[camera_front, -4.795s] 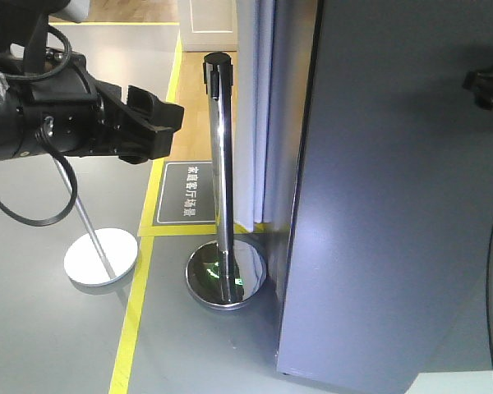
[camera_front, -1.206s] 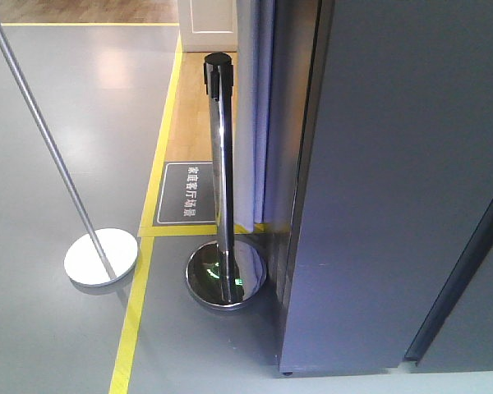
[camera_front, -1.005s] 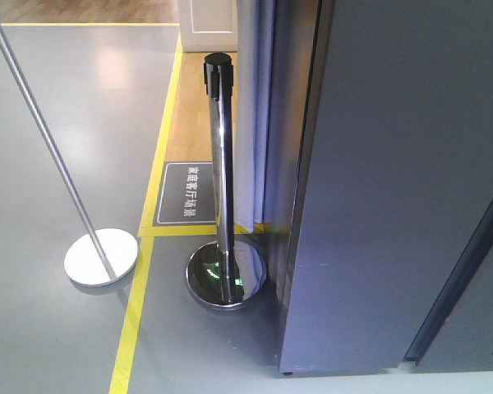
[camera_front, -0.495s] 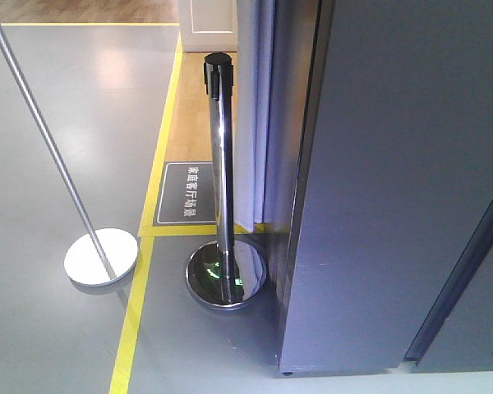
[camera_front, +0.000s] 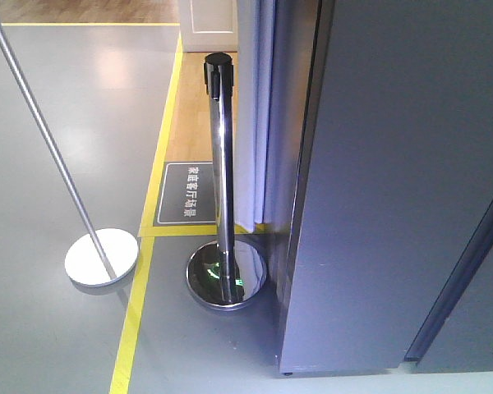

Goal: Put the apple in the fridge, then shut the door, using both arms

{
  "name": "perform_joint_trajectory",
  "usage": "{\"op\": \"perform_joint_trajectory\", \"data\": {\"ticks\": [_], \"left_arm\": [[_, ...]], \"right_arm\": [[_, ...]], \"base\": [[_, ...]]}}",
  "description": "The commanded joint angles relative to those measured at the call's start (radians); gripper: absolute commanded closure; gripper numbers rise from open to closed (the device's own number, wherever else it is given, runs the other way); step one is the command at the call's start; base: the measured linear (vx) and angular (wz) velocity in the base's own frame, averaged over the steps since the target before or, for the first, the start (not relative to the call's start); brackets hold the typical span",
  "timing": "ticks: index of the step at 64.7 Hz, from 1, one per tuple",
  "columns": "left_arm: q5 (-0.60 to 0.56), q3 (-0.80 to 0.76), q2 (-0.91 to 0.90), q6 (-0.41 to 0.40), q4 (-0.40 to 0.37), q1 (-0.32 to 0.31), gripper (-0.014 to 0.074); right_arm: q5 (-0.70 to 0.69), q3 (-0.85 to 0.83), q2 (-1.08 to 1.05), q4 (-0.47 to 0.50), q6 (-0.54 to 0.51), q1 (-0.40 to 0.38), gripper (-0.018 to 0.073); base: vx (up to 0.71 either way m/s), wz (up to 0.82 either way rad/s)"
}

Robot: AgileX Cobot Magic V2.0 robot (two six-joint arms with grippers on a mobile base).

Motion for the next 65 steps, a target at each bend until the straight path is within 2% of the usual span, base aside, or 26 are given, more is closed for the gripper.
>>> {"op": "perform_joint_trajectory", "data": {"ticks": [1, 14, 18, 27, 40, 65], "left_arm": [[-0.129, 0.058, -0.011, -0.012, -0.022, 0.085, 0.0602], [-0.195, 0.211, -0.113, -0.012, -0.115, 0.210, 0.0602], [-0.138, 0.209, -0.160, -0.006, -0.107, 0.241, 0.0602], [-0.096, 0.210, -0.210, 0.034, -0.099, 0.278, 0.0602], [-0.064, 0.210, -0.210, 0.071, -0.161, 0.284, 0.0602], [-0.065, 0.209, -0.210, 0.071, -0.161, 0.284, 0.0602]], "right_arm": [[0.026, -0.028, 0.005, -0.009, 0.000, -0.002, 0.0564], [0.026, -0.028, 0.005, -0.009, 0.000, -0.002, 0.0564], [0.026, -0.028, 0.005, -0.009, 0.000, -0.002, 0.0564], [0.026, -0.028, 0.005, -0.009, 0.000, -0.002, 0.0564], [0.026, -0.028, 0.005, -0.008, 0.000, -0.002, 0.0564], [0.026, -0.028, 0.005, -0.008, 0.000, -0.002, 0.0564]], "base": [[0.00, 0.00], [0.00, 0.00], [0.00, 0.00], [0.00, 0.00], [0.00, 0.00], [0.00, 0.00]]}}
